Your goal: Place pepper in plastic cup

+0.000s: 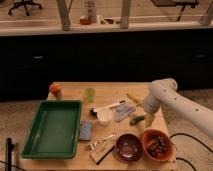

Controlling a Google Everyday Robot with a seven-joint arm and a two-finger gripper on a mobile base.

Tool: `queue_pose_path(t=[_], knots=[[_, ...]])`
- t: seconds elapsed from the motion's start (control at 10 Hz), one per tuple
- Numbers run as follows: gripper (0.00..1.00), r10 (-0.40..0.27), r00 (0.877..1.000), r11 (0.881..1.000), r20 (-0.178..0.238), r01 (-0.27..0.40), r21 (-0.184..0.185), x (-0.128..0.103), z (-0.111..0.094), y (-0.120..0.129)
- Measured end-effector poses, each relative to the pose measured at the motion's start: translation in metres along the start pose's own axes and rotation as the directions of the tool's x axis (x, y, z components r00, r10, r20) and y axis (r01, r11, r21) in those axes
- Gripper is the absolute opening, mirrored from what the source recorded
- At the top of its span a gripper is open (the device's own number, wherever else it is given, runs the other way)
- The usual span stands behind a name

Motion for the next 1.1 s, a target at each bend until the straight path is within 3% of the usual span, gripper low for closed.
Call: queue_pose_path(t=[0.3, 0.7, 1.0, 1.1], knots=[[0.78, -0.004, 1.0, 1.0, 0.014, 0.004, -0.019, 0.006, 0.02, -0.001], [0.41, -0.005, 0.999, 0.998, 0.044, 0.007, -0.055, 0.012, 0.042, -0.002], [0.08, -0.009, 0.999, 0.998, 0.045, 0.011, -0.054, 0.014, 0.041, -0.003], [0.03, -0.007, 0.999, 0.998, 0.043, 0.009, -0.056, 0.015, 0.041, -0.002]])
